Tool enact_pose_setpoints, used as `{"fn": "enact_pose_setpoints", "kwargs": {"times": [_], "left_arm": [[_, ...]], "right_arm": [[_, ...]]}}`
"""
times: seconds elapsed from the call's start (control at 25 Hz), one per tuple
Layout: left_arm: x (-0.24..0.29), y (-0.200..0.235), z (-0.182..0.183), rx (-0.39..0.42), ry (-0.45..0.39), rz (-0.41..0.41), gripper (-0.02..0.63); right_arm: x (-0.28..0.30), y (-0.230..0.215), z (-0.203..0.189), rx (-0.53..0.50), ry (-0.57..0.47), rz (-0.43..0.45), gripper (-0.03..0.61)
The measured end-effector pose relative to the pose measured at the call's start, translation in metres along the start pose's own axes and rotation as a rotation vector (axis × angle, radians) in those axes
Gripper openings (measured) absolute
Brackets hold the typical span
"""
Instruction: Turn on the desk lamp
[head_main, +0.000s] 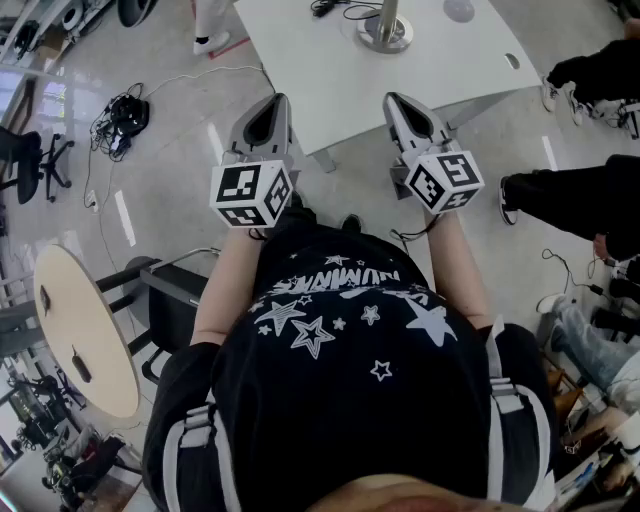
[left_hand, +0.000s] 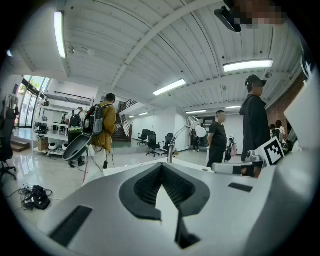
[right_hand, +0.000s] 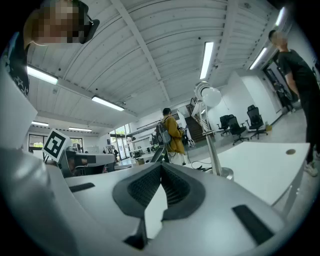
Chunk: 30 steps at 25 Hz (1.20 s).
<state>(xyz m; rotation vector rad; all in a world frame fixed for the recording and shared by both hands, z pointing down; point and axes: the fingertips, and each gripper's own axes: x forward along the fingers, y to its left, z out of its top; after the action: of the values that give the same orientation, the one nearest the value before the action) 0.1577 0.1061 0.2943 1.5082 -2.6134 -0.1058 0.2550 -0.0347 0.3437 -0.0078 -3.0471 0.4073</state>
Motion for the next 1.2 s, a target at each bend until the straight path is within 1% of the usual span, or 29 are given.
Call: {"fn": "enact_pose_setpoints", "kwargs": {"times": [0.2, 0.44, 0.68, 0.92, 1.08, 1.2], "left_arm": [[0.016, 0.005, 0.004, 0.009, -0.005, -0.014, 0.008], [0.049, 0.022, 0.001, 0.012, 0.008, -0.065, 0.008], [0.087, 0.058, 0.001, -0.013, 0.009, -0.093, 0.008], [0.12, 0.1, -0.017, -0.048, 0.058, -0.131, 0.008], [0.145, 0.128, -0.019, -0.064, 0.078, -0.175, 0.008], [0.163, 0.151, -0.018, -0.074, 0.085, -0.194, 0.008]], "right_arm": [[0.012, -0.005, 0.001, -0.008, 0.007, 0.0, 0.005], [0.041, -0.02, 0.006, -0.007, -0.006, -0.044, 0.005], [0.077, -0.031, -0.002, -0.007, 0.023, -0.081, 0.005], [0.122, -0.038, -0.017, -0.005, 0.073, -0.132, 0.005], [0.157, -0.045, -0.017, 0.005, 0.085, -0.176, 0.005], [0.185, -0.046, -0.013, -0.011, 0.086, -0.19, 0.005]]}}
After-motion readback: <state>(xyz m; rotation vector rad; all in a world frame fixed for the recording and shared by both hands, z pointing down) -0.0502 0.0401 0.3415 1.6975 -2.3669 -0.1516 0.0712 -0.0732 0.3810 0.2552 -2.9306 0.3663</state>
